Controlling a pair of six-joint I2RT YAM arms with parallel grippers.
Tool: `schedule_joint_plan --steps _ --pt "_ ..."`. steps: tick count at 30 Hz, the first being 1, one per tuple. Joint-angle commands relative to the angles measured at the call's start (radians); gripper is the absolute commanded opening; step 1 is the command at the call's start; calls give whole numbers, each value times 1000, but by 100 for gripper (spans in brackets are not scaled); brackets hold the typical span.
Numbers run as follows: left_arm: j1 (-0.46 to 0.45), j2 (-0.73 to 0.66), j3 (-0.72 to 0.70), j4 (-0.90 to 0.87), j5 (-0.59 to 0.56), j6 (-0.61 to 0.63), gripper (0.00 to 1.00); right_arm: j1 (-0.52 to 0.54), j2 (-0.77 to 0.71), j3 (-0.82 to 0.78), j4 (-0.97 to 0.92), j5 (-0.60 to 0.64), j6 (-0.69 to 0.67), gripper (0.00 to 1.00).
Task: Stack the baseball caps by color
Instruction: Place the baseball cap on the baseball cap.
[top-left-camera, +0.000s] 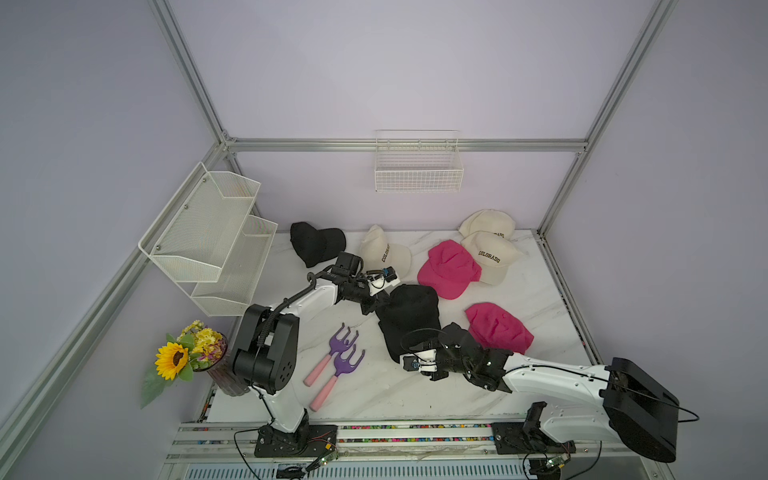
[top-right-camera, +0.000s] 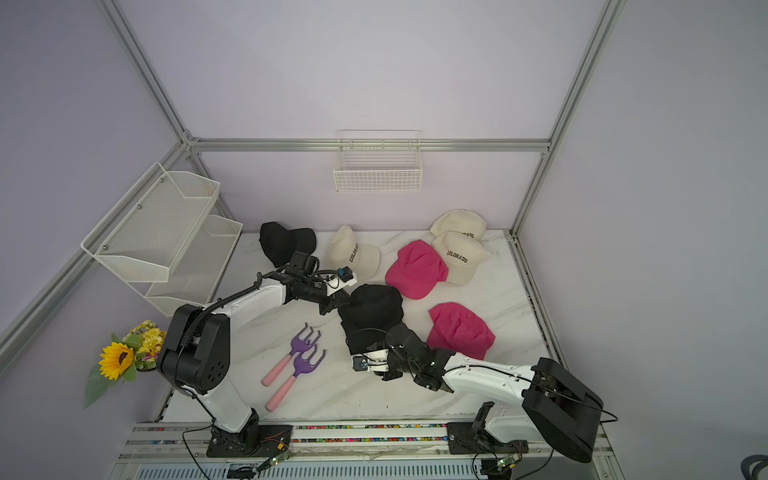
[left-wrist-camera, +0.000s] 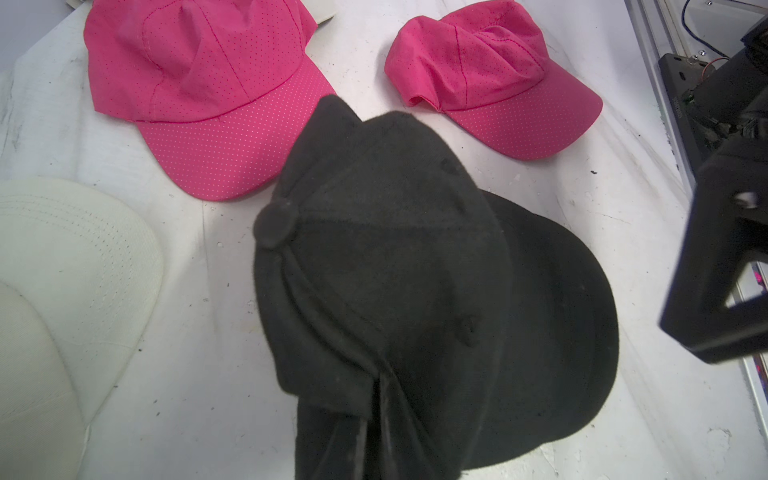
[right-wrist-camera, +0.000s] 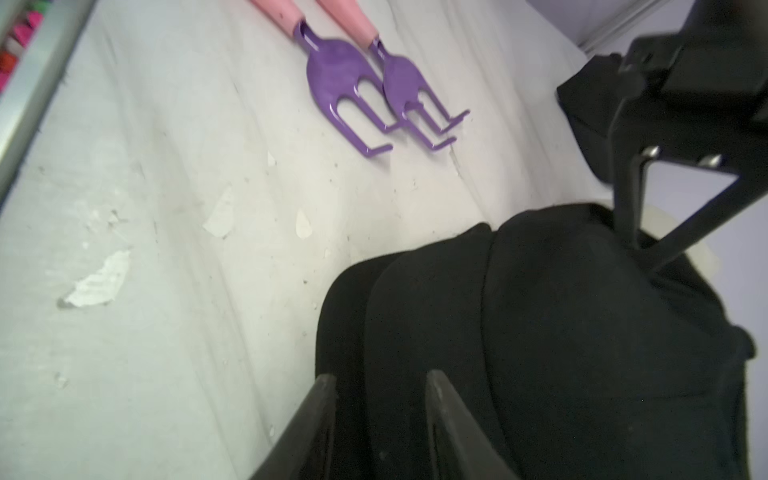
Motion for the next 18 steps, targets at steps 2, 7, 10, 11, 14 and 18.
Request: schedule_joint_plan --steps 2,7,10,11,14,18 --pt "4 -2 47 -32 18 33 9 5 53 -21 106 88 -25 40" --pt "4 23 80 -73 4 62 9 5 153 -13 168 172 -39 40" --pt "4 45 109 -99 0 83 9 4 174 -4 226 184 -50 41" --pt "4 53 120 -109 1 95 9 4 182 1 252 183 -35 41" --pt "5 82 163 -143 -2 128 10 3 234 34 344 237 9 39" --pt "6 127 225 -193 8 167 10 3 310 79 407 296 45 29"
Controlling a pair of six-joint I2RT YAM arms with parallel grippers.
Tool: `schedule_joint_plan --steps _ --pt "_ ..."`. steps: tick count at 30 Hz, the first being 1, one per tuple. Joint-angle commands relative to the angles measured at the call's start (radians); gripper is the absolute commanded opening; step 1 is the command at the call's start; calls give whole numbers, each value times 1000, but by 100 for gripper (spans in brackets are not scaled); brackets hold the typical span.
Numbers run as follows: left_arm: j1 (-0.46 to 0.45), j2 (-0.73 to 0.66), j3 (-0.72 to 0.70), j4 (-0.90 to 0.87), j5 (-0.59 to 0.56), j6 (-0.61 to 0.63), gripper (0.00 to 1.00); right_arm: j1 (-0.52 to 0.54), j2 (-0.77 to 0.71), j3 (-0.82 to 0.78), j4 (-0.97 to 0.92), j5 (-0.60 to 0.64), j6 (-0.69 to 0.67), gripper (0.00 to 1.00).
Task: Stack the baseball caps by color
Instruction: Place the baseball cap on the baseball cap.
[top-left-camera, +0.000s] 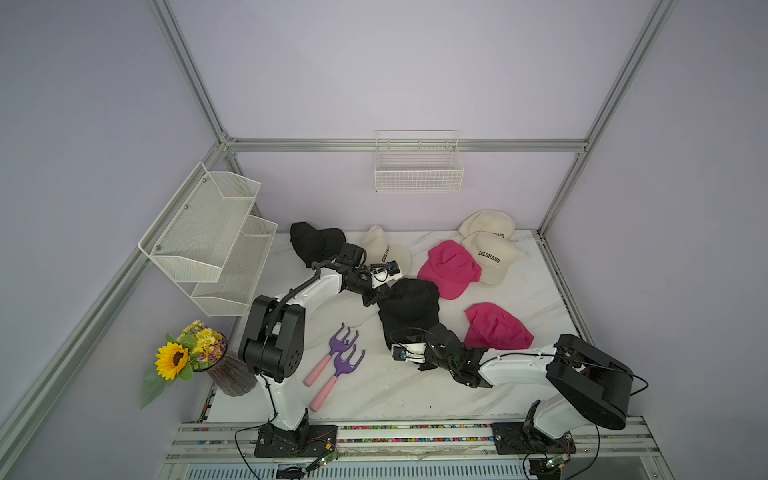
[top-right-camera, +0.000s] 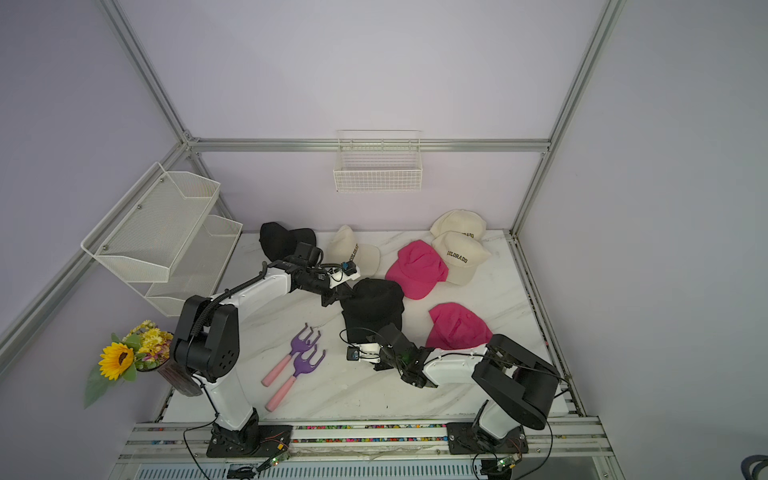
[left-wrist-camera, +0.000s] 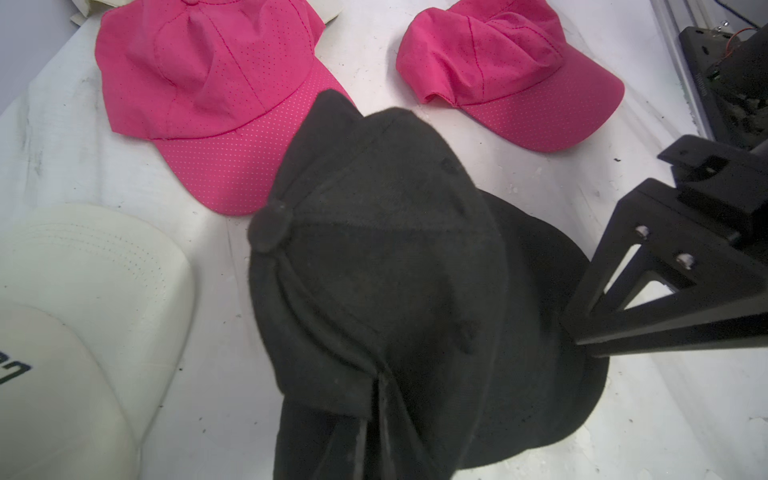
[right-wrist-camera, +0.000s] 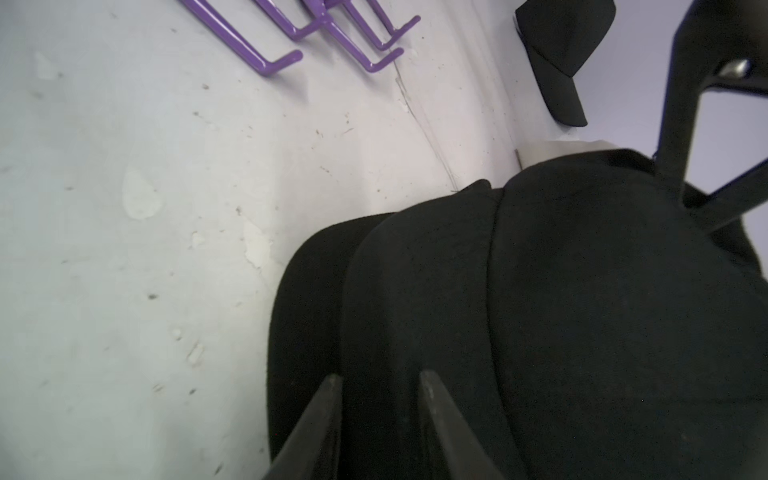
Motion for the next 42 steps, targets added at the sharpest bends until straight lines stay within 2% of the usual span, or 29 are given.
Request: schedule_joint_plan --steps 1,6,11,12,15,16,20,29,34,38,41,42 --pt "2 22 53 -79 26 67 10 1 33 37 113 81 35 27" --pt "4 21 80 -96 39 96 10 1 -33 27 129 128 11 4" --pt "3 14 92 -89 49 111 10 1 -84 3 142 199 -60 0" --pt "3 18 93 -89 51 111 10 1 -88 -4 128 193 -75 2" --pt "2 27 98 -91 51 111 10 2 -119 -14 28 93 -86 26" --pt "3 27 99 -94 47 111 10 1 -133 -19 -4 65 -87 30" --pt "4 30 94 -96 31 117 10 1 -168 -62 -83 15 -108 36" --pt "4 96 112 -117 17 115 10 1 -50 -68 28 112 -129 39" --pt "3 132 130 -141 1 116 10 1 -65 -89 45 112 -149 42" --pt "4 143 141 -159 15 125 10 1 -41 -112 126 184 -160 43" --pt "3 141 145 -171 28 134 10 -1 -21 -104 206 254 -157 39" --pt "2 139 147 -173 30 135 10 -1 -19 -94 214 267 -157 33"
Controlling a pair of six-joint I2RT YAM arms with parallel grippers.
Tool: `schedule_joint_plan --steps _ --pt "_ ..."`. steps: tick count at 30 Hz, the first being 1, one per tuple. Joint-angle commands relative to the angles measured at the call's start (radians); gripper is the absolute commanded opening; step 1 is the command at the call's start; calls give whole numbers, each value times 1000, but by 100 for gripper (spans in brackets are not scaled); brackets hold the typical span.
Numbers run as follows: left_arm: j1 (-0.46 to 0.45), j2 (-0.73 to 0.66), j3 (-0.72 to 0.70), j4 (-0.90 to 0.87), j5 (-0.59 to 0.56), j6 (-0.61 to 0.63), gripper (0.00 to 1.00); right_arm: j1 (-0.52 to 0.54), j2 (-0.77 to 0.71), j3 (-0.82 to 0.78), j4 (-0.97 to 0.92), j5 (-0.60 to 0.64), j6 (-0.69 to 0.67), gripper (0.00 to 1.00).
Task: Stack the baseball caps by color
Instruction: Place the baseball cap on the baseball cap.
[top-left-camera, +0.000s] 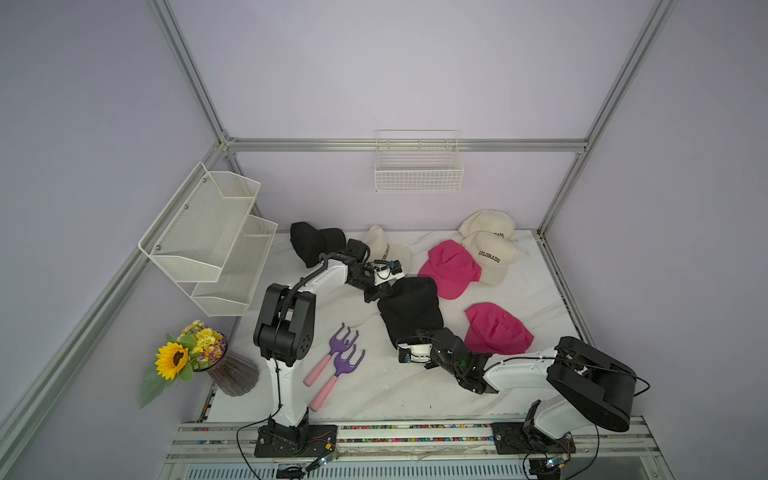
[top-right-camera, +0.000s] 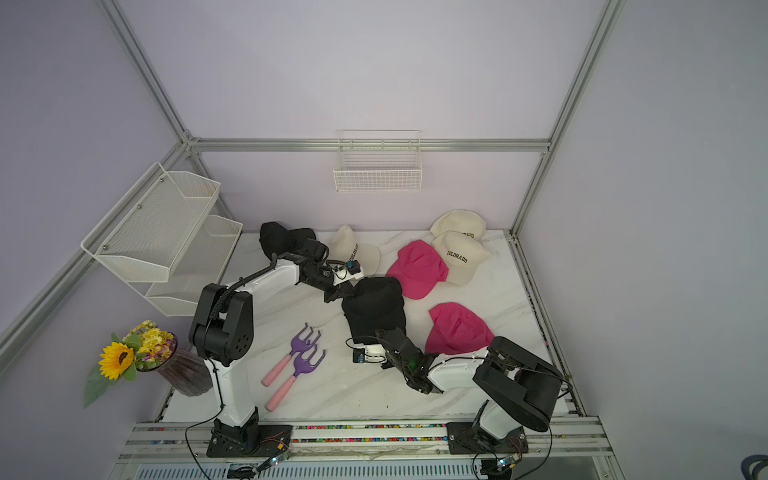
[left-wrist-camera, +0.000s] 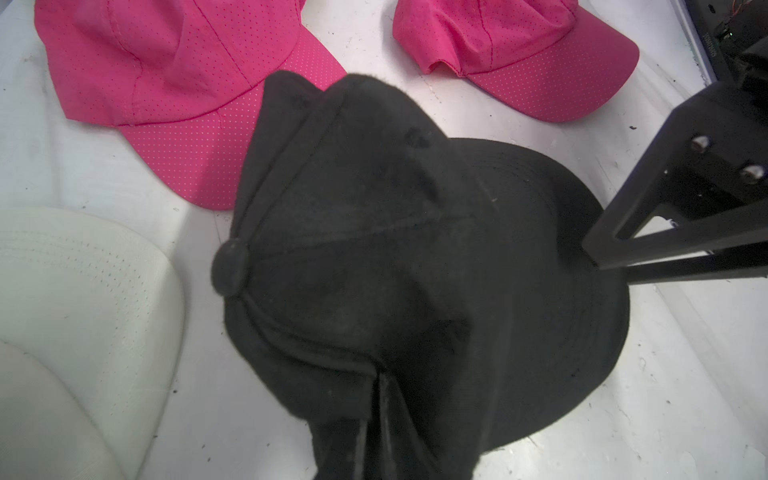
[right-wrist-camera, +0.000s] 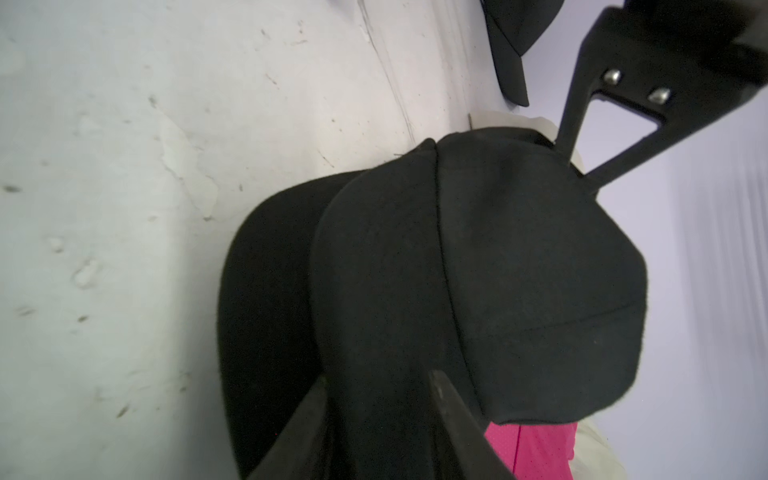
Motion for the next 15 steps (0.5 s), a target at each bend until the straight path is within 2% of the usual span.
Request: schedule_joint_plan --steps 1,4,10,15 --pt "-2 2 18 -60 21 36 10 -2 12 14 89 90 1 23" --pt "-2 -20 31 -64 32 35 9 -2 -69 21 53 78 -1 2" --pt "-8 -108 13 13 85 11 7 -2 -211 22 -79 70 -63 0" --pt "-48 -193 -37 54 57 -1 6 24 -281 44 -173 91 -92 0"
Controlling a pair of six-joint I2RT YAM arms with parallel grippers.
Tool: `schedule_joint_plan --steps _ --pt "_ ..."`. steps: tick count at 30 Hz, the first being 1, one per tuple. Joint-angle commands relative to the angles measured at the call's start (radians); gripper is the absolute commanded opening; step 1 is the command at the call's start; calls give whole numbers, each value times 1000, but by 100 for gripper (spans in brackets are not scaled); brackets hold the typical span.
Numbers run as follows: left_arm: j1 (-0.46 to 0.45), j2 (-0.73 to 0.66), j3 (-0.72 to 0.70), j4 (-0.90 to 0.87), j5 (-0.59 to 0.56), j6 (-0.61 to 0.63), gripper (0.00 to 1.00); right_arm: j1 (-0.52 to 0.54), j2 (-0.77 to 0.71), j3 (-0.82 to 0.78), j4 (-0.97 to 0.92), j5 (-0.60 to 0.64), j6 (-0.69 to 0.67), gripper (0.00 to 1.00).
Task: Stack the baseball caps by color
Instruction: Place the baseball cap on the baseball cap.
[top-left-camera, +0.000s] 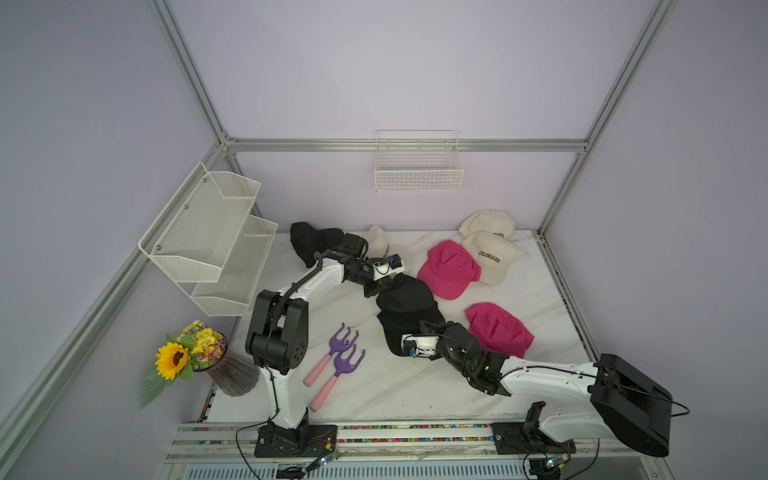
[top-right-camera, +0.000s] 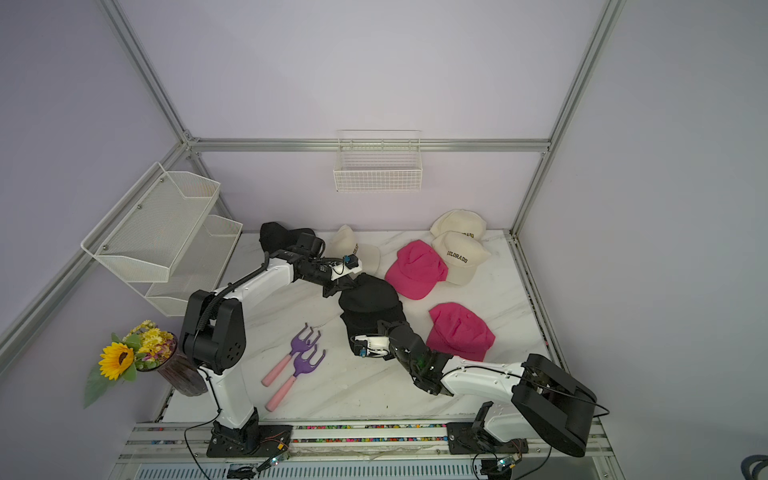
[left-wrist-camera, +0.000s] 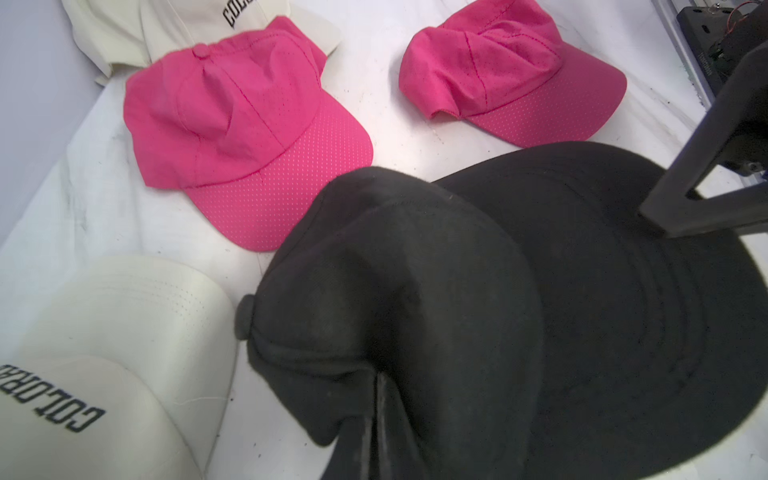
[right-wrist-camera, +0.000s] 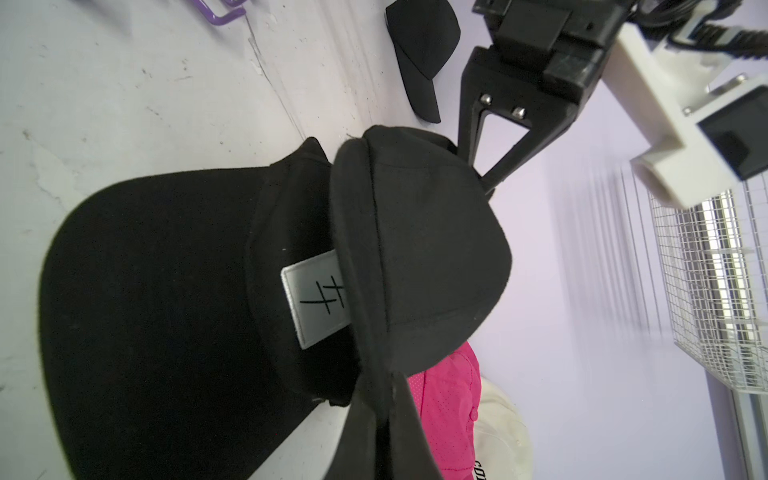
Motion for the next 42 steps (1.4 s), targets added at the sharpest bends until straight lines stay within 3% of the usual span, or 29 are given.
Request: schedule_joint_plan --steps 1,9,13,18,19,20,23,27,30,34,36,42 --pt "-46 -94 -32 14 34 0 6 24 -56 34 -87 35 -12 0" --pt "-70 -116 -112 51 -10 -39 6 126 -73 47 -259 -24 89 0" --pt "-70 -75 -118 54 -30 -53 7 139 -8 -3 -213 -62 101 0" --pt "-71 -4 -113 51 -49 -61 16 138 85 -26 -154 -143 99 0" --pt "-71 5 -111 53 -62 -65 20 138 109 -23 -147 -162 102 0" --pt "-70 16 -107 59 -79 -69 31 139 140 -20 -137 -181 107 0" --pt "-71 30 -98 108 -124 -123 73 140 233 -14 -107 -201 120 0" --pt "-70 -19 -139 317 -250 -279 100 119 326 15 -48 -202 131 0" --pt "-68 -78 -173 472 -384 -422 100 90 380 60 -4 -206 157 0" --pt "-68 -130 -145 502 -606 -611 100 30 424 122 28 -207 206 0" --pt "-68 -158 -153 531 -736 -737 100 -5 411 132 67 -211 208 0" --pt "-67 -243 -225 516 -969 -1061 100 -28 307 157 34 -104 160 0"
